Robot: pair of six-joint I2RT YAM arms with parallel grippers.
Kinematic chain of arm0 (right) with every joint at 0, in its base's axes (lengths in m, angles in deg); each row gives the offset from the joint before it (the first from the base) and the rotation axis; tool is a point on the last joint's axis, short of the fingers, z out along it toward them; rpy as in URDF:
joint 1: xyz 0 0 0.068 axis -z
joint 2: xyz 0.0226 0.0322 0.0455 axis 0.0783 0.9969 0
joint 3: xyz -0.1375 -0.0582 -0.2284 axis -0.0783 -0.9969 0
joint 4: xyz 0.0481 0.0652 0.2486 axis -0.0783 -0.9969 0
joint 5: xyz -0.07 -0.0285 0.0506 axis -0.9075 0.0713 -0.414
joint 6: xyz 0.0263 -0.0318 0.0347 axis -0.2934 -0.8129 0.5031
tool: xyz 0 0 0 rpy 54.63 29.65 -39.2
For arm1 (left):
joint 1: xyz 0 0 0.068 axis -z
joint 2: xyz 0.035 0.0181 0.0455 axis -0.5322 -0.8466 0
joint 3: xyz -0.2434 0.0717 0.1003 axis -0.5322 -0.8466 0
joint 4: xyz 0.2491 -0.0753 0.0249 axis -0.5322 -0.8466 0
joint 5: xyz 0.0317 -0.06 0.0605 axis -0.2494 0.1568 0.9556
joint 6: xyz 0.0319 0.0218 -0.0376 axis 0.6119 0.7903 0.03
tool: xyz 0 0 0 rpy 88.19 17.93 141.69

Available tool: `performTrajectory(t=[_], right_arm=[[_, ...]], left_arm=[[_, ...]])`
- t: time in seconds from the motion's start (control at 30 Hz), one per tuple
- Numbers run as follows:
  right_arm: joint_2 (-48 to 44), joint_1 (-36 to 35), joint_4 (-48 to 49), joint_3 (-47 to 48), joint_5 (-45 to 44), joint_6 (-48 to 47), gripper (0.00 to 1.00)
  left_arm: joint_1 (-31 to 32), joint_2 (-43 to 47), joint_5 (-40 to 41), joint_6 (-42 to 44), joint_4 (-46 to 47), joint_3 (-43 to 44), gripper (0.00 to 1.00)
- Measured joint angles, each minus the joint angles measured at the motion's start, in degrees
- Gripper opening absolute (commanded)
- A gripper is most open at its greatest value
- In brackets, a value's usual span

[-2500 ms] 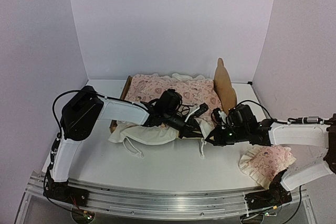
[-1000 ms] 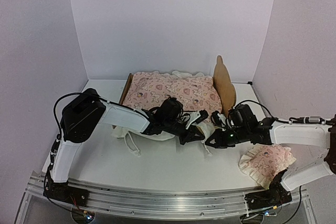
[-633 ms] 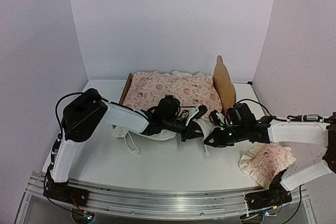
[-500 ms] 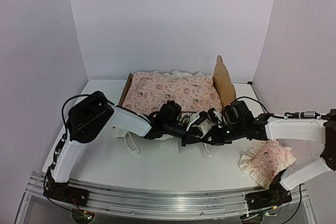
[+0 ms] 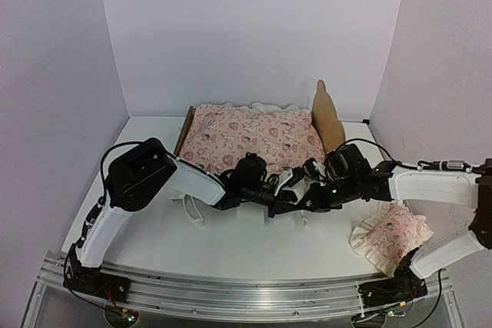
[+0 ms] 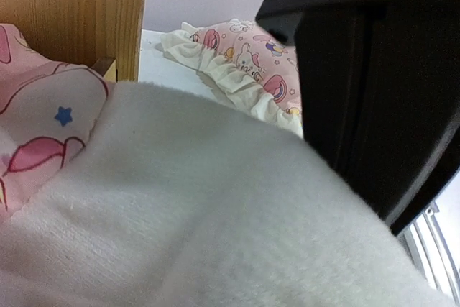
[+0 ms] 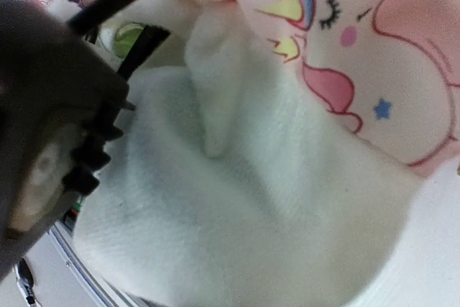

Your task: Set up the pet bed

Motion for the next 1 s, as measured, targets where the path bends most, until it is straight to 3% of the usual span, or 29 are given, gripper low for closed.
performTrajectory(t=[0.4,0.6,0.67,0.8,1.0], right_arm=[[-7.1,0.0,-10.8,1.4,-10.1,-1.9,0.00],[-6.9,0.0,-11.6,1.2,-11.0,-4.0,0.19],[-6.6,0.0,-10.8,0.3,-10.9,-5.0,0.31],[-5.9,-0.3,-3.4,-7.3,-11.1,-5.3,0.42],[-5.9,-0.7,17.8,-21.3,-19.3,-3.8,0.43]], left_arm=[[-2.2,4.3,-1.2,6.1,-7.0,-2.9,0.00],[-2.4,4.4,2.3,7.0,-8.6,-2.0,0.00],[-2.4,4.4,3.6,7.4,-8.9,-1.8,0.00],[-2.4,4.4,5.5,8.4,-9.6,-1.8,0.00],[-2.4,4.4,7.6,9.4,-11.8,-0.9,0.00]])
